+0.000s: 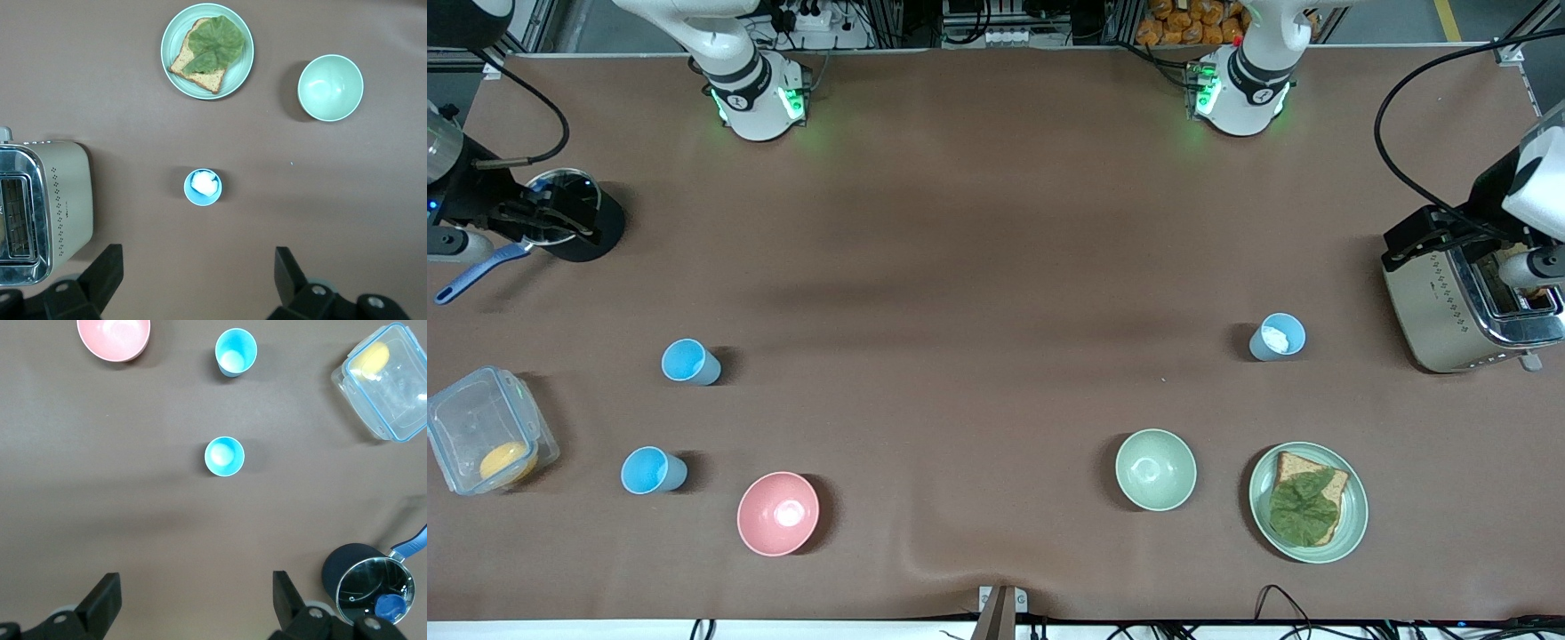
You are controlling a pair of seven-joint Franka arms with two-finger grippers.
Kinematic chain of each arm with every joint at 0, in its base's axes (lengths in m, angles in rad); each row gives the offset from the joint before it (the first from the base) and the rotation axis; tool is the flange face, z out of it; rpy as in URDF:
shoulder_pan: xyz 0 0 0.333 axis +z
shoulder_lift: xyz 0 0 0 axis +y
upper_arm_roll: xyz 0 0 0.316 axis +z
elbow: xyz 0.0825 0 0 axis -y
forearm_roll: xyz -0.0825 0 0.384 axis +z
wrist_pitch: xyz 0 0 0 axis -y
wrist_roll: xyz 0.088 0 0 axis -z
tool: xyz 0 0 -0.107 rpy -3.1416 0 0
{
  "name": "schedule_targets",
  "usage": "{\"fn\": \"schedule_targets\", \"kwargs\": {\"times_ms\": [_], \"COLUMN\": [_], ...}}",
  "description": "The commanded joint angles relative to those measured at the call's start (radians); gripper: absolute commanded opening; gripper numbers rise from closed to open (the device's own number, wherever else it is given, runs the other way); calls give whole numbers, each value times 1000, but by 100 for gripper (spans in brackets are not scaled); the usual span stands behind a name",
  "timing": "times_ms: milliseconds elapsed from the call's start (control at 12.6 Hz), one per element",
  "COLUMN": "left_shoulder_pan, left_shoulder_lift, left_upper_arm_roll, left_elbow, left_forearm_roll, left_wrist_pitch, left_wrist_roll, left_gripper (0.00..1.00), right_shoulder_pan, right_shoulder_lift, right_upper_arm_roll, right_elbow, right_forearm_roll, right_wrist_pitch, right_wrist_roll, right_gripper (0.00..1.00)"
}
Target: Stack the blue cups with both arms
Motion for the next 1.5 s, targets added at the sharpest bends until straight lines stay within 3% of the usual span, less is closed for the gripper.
{"fn": "schedule_targets", "kwargs": {"times_ms": [0,396,633,871,1108,1424], "left_shoulder_pan": [1,2,26,53,54,91], "left_shoulder_lift": [-6,46,55,86,152,210], "left_upper_arm_roll": [5,5,3,3,3,0], "left_elbow": [10,-46,-242,-442,-525,-580], "left_forearm_roll": [0,23,36,37,38,55], "left_wrist_pitch": [-2,44,196,444,592,661], "left_wrist_roll": [25,28,26,29,31,70], "left_gripper": [100,100,100,100,100,100], "right_shoulder_pan": [17,19,-61,-109,-121,-141], "right_shoulder_lift": [0,19,210,351,469,566], "right_upper_arm_roll": [-13,-20,-20,-20,-21,-21], "right_elbow": [8,-15,-23,-15,-9,-15], "right_forearm_roll": [-11,-10,-5,12,-2,1], "right_wrist_pitch": [-4,-4,11,112,203,309], "right_wrist_roll": [23,20,7,-66,-85,-89], "right_gripper": [100,100,100,100,100,100]}}
